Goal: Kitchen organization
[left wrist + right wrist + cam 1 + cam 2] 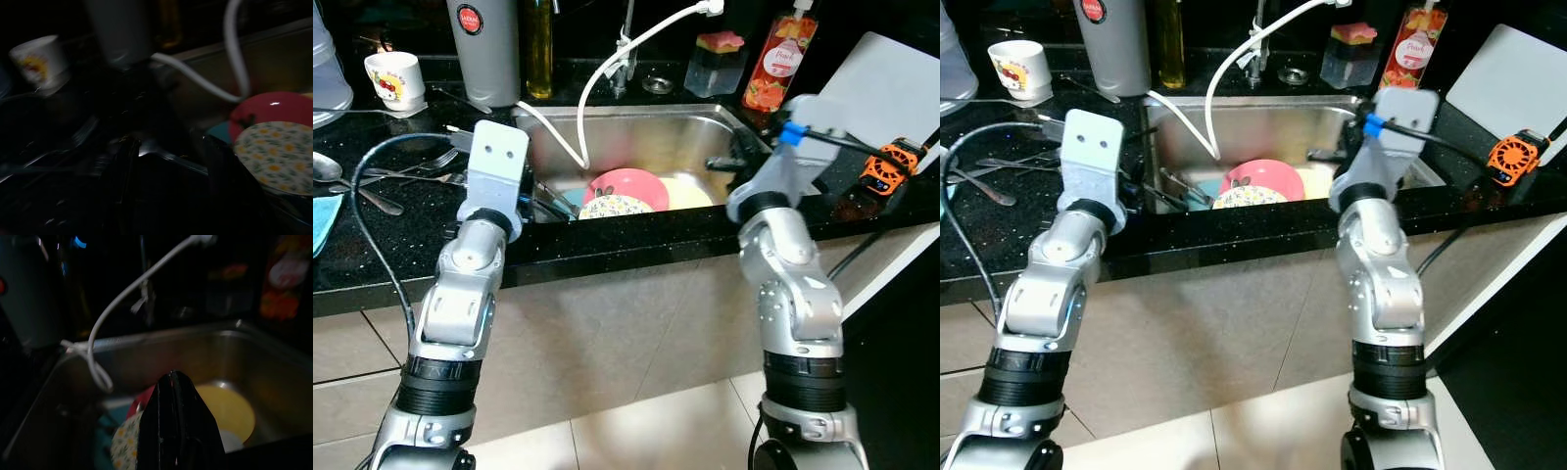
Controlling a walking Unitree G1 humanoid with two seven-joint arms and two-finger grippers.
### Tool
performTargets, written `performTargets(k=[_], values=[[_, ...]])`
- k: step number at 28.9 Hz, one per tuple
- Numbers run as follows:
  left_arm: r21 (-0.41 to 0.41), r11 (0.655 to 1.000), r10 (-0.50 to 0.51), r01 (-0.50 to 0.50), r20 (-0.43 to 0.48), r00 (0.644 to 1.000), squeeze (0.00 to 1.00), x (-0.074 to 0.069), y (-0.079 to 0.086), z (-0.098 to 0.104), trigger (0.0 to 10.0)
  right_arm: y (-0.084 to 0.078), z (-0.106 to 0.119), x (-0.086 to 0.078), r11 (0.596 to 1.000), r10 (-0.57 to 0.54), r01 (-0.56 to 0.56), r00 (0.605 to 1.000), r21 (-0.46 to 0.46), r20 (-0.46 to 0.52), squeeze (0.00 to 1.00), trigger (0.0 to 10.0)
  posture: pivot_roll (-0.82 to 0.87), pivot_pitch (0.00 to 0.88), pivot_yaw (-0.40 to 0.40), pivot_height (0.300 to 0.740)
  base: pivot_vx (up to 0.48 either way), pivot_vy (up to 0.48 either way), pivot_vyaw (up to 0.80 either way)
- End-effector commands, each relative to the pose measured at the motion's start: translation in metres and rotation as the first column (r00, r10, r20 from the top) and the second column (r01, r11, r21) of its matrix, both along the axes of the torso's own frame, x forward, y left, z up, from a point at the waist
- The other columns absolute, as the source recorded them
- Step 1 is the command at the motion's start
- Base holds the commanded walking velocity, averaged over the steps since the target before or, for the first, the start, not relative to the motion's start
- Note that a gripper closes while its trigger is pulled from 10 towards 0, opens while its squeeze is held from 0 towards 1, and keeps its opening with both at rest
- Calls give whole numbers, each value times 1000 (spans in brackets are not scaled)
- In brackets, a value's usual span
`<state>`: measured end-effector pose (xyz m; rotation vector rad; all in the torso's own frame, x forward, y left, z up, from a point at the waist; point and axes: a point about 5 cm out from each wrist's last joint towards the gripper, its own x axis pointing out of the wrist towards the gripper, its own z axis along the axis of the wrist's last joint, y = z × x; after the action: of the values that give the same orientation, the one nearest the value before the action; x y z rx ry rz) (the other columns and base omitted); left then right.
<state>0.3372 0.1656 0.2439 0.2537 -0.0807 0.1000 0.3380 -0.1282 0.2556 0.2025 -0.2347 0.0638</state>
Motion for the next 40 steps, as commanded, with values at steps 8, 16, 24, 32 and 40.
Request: performTargets(k=[8,16,24,32,40], values=[[-98,994,32,-48,-154,988,0,14,8,-8,10000,-19,-3,7,992,-108,111,993,57,-46,0,10000,245,33,-78,740,0,0,0],[-123,988,77,-93,-130,989,0,34,-3,1,10000,-20,1,6,993,-104,105,994,45,-26,0,10000,228,41,-79,740,0,0,0],[-517,846,42,-133,-184,982,0,49,-7,5,10000,-16,1,6,995,-91,93,995,46,-30,0,10000,219,52,-86,740,0,0,0],[-563,780,153,-273,-251,956,0,46,-6,0,10000,-19,-4,4,993,-100,102,994,54,-44,0,10000,221,64,-74,740,0,0,0],[-588,740,176,-326,-299,938,0,51,-4,-13,10000,-17,-5,4,993,-101,104,994,62,-48,0,10000,213,59,-66,740,0,0,0]])
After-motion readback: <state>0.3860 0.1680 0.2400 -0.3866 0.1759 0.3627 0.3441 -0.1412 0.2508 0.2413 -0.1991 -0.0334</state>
